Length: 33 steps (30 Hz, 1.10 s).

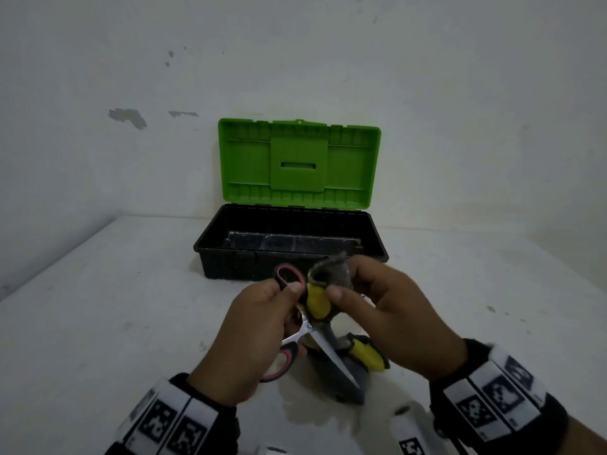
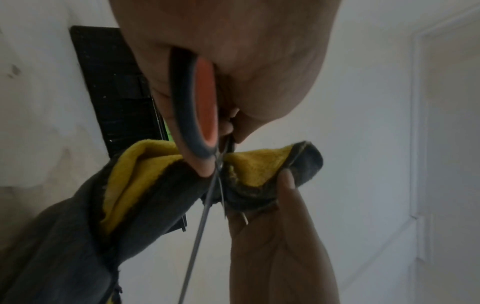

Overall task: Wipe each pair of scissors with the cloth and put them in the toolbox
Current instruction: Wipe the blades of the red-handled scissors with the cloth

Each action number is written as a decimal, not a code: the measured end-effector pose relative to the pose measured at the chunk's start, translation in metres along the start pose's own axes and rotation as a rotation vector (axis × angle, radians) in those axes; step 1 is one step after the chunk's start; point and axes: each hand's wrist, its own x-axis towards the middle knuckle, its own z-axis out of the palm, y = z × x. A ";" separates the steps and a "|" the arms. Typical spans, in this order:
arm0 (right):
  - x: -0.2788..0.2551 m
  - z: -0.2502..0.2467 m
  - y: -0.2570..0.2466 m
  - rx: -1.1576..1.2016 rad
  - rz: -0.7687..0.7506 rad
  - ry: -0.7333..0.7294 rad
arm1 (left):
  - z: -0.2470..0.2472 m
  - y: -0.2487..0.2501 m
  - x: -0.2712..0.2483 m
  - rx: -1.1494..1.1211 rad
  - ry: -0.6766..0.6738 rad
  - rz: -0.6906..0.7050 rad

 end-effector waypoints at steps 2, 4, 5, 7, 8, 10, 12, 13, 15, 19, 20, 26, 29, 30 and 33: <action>-0.008 -0.002 0.005 -0.034 -0.026 -0.092 | -0.003 -0.001 0.002 0.021 0.003 0.008; -0.015 -0.005 0.011 -0.032 -0.076 -0.158 | -0.005 -0.002 0.005 0.049 -0.005 0.031; -0.018 -0.007 0.012 -0.003 -0.090 -0.186 | -0.005 -0.003 0.006 0.059 -0.011 0.047; -0.021 -0.011 0.012 0.074 -0.066 -0.209 | -0.005 -0.007 0.007 0.078 -0.020 0.089; -0.021 -0.012 0.011 0.085 -0.047 -0.200 | -0.004 -0.009 0.008 0.095 -0.021 0.118; -0.018 -0.013 0.010 0.028 -0.030 -0.158 | -0.002 -0.011 0.007 0.126 -0.035 0.192; -0.014 -0.010 0.011 -0.062 -0.041 -0.137 | 0.001 -0.010 0.005 0.166 -0.065 0.286; -0.013 -0.007 0.012 -0.101 -0.044 -0.138 | 0.001 -0.010 0.004 0.197 -0.078 0.341; -0.011 -0.004 0.014 -0.136 -0.002 -0.144 | 0.002 -0.011 0.003 0.267 -0.105 0.464; -0.005 -0.001 0.013 -0.128 0.007 -0.225 | 0.002 -0.014 0.003 0.378 -0.085 0.634; -0.003 -0.001 0.013 -0.132 0.002 -0.244 | 0.002 -0.015 0.003 0.407 -0.079 0.666; 0.005 -0.004 0.011 -0.228 -0.099 -0.327 | -0.001 -0.016 0.003 0.386 -0.073 0.695; 0.006 -0.011 0.009 -0.183 -0.094 -0.368 | -0.001 -0.014 0.000 0.375 -0.064 0.699; 0.006 -0.013 0.008 -0.173 -0.092 -0.375 | -0.001 -0.014 -0.001 0.372 -0.062 0.702; 0.006 -0.020 0.007 -0.174 -0.103 -0.378 | -0.002 -0.013 -0.004 0.322 -0.059 0.682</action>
